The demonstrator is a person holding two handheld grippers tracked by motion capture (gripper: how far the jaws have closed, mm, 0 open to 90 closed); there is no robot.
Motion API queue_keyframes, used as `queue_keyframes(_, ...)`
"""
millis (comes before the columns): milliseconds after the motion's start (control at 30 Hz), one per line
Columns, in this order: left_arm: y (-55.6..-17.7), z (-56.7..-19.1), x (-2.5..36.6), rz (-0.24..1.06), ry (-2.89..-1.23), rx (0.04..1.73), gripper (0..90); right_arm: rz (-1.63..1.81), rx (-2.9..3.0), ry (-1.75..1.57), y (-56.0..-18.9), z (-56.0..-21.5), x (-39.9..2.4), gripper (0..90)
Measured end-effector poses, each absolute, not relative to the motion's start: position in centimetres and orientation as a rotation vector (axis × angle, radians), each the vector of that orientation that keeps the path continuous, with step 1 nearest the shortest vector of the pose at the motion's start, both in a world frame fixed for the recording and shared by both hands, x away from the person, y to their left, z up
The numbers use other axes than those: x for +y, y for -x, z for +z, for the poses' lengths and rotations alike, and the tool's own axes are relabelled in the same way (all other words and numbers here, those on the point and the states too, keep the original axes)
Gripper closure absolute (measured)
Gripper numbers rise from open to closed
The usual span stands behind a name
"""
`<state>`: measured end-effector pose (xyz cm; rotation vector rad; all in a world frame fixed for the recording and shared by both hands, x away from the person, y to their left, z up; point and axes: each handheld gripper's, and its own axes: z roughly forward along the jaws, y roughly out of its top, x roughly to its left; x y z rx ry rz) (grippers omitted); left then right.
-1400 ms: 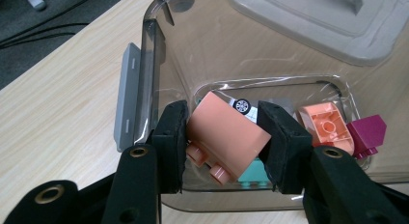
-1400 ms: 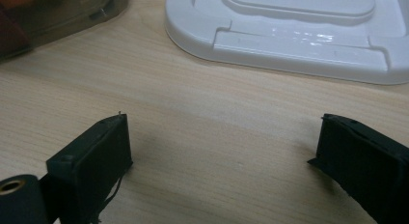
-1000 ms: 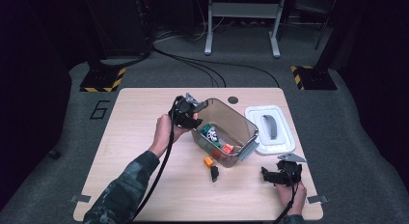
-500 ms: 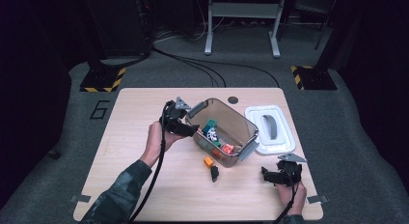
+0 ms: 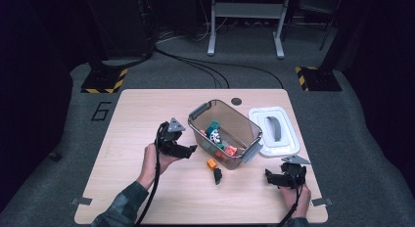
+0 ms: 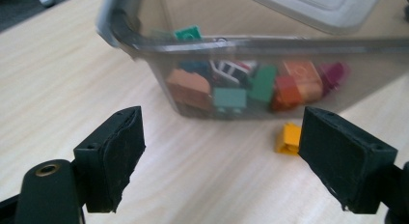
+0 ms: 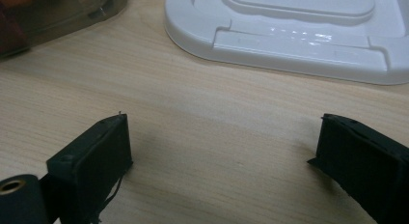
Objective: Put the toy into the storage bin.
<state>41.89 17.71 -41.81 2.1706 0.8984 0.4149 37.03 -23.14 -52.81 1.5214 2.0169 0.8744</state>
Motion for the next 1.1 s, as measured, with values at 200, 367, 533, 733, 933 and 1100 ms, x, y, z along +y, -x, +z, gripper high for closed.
queue_keyframes(200,-40.4,-43.5,17.1,0.387,-2.166,0.886,16.0,0.875,2.017,-1.522,-37.0,-52.8,-23.1,4.5)
queue_keyframes(367,-39.0,-45.6,15.5,0.338,-2.195,0.843,17.2,0.874,2.018,-1.523,-37.0,-52.8,-23.2,4.5)
queue_keyframes(533,-38.3,-46.6,14.0,0.298,-2.207,0.797,20.5,0.873,2.016,-1.524,-37.0,-52.8,-23.2,4.5)
queue_keyframes(733,-37.3,-47.9,11.6,0.269,-2.259,0.718,23.7,0.874,2.017,-1.526,-37.0,-52.8,-23.1,4.5)
queue_keyframes(933,-37.0,-48.3,10.0,0.284,-2.269,0.662,25.9,0.874,2.017,-1.522,-37.0,-52.8,-23.1,4.5)
queue_keyframes(1100,-36.9,-48.9,8.9,0.271,-2.286,0.602,26.9,0.881,2.005,-1.536,-37.0,-52.8,-23.1,4.5)
